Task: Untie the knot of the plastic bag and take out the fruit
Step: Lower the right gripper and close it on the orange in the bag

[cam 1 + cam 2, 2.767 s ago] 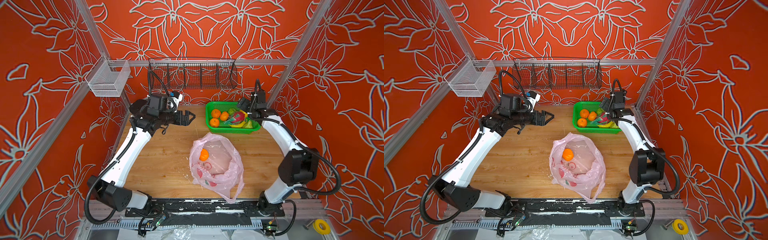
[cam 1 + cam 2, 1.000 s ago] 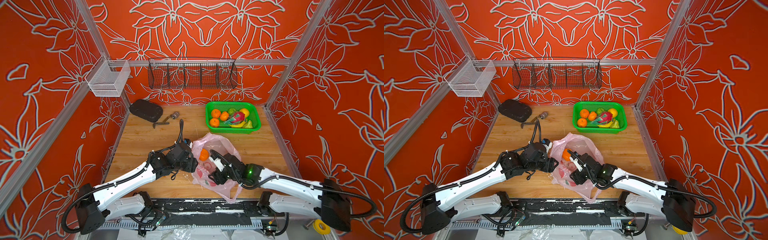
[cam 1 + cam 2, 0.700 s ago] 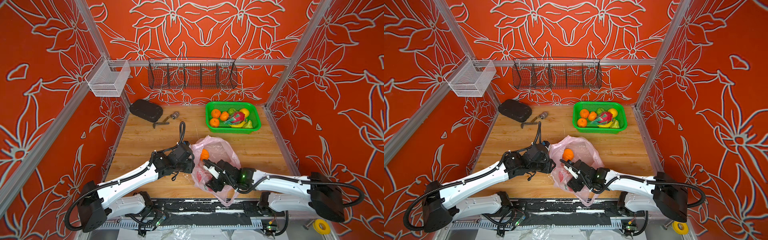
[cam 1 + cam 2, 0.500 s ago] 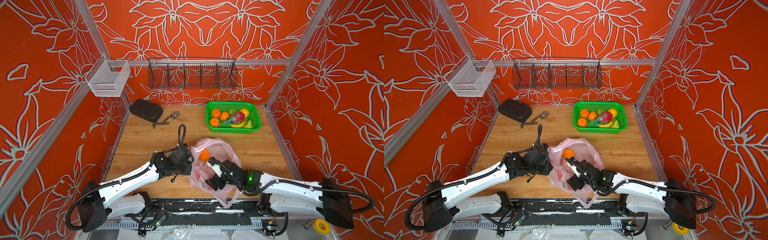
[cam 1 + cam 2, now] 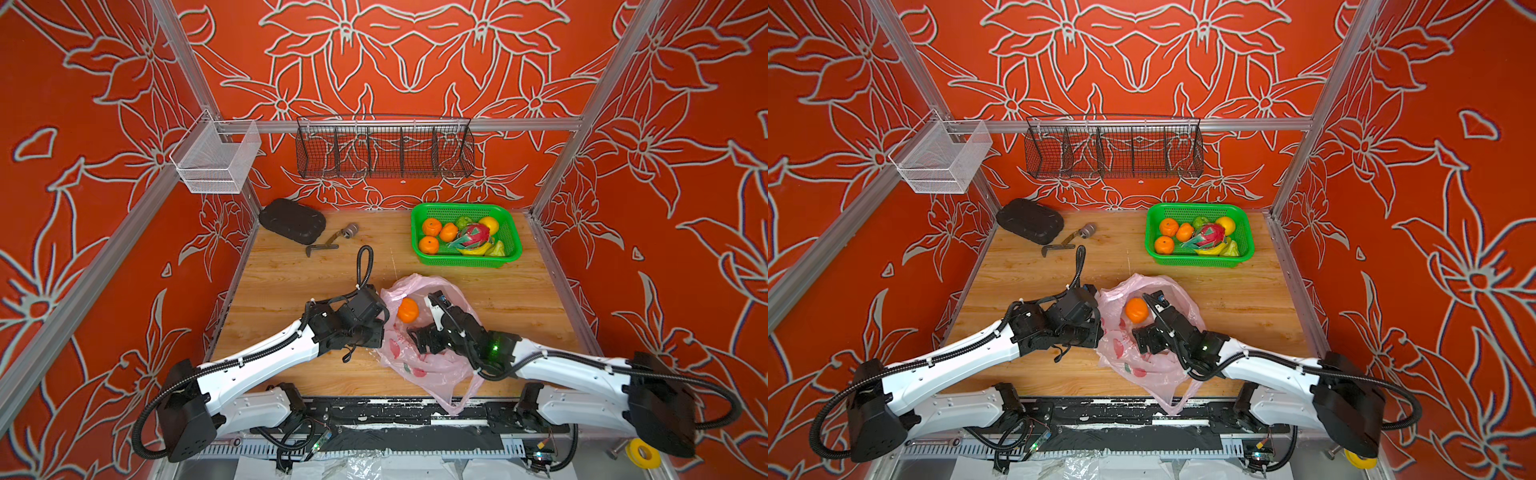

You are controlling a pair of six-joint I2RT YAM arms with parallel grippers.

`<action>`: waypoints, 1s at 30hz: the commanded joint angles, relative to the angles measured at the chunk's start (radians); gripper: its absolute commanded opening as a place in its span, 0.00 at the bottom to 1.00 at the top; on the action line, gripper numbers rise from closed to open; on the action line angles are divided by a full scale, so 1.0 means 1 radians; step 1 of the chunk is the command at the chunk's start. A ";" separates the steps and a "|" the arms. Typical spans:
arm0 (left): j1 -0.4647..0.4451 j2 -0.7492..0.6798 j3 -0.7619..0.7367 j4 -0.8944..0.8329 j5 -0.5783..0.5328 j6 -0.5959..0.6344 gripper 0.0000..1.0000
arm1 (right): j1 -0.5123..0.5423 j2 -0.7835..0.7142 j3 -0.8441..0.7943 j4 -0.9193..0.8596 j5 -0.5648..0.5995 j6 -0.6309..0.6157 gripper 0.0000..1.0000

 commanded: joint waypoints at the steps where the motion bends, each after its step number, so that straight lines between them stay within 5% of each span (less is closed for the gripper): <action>1: -0.007 0.016 0.033 -0.015 -0.019 0.017 0.18 | -0.009 0.101 0.066 0.063 0.046 0.084 0.97; 7: -0.006 0.018 0.045 -0.067 -0.045 -0.001 0.14 | -0.031 0.237 0.114 0.130 0.148 0.141 0.97; 30: -0.006 -0.033 0.016 -0.063 -0.037 -0.003 0.15 | -0.098 0.518 0.278 0.200 0.009 0.120 0.97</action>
